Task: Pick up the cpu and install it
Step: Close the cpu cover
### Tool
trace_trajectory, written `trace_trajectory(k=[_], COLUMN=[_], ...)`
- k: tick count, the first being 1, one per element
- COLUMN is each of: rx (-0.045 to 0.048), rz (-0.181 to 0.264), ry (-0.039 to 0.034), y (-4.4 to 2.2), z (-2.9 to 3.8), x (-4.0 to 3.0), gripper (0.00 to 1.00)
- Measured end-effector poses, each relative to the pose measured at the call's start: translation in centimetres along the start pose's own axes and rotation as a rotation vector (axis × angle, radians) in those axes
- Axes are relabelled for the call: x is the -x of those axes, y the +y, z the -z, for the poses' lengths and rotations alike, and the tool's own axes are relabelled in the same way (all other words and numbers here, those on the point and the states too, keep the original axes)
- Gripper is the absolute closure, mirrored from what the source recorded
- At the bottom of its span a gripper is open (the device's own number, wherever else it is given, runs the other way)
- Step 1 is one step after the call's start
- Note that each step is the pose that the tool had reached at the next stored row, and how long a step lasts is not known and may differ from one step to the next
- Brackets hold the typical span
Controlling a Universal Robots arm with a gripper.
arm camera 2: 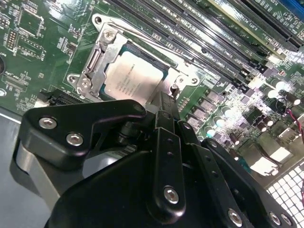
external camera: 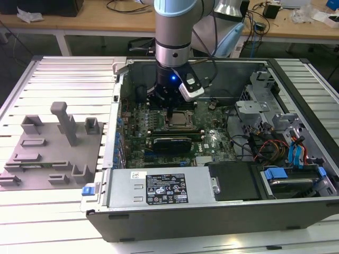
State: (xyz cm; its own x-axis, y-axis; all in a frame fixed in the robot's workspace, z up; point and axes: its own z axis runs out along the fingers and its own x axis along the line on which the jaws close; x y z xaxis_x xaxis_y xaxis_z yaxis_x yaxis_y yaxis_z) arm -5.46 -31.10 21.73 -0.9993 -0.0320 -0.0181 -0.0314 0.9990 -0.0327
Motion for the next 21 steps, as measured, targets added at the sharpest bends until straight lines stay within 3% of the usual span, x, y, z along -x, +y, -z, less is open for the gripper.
trace_trajectory(k=[10,17,21], rx=[-0.0001,-0.0002,-0.0002], rz=[-0.002,-0.002,-0.002], ry=[0.0,-0.0001,0.0], y=[0.02,0.04,0.05], z=[-0.48,-1.2,-1.23], x=[-0.18,-0.34,-0.34], gripper=[0.89,0.89,0.89])
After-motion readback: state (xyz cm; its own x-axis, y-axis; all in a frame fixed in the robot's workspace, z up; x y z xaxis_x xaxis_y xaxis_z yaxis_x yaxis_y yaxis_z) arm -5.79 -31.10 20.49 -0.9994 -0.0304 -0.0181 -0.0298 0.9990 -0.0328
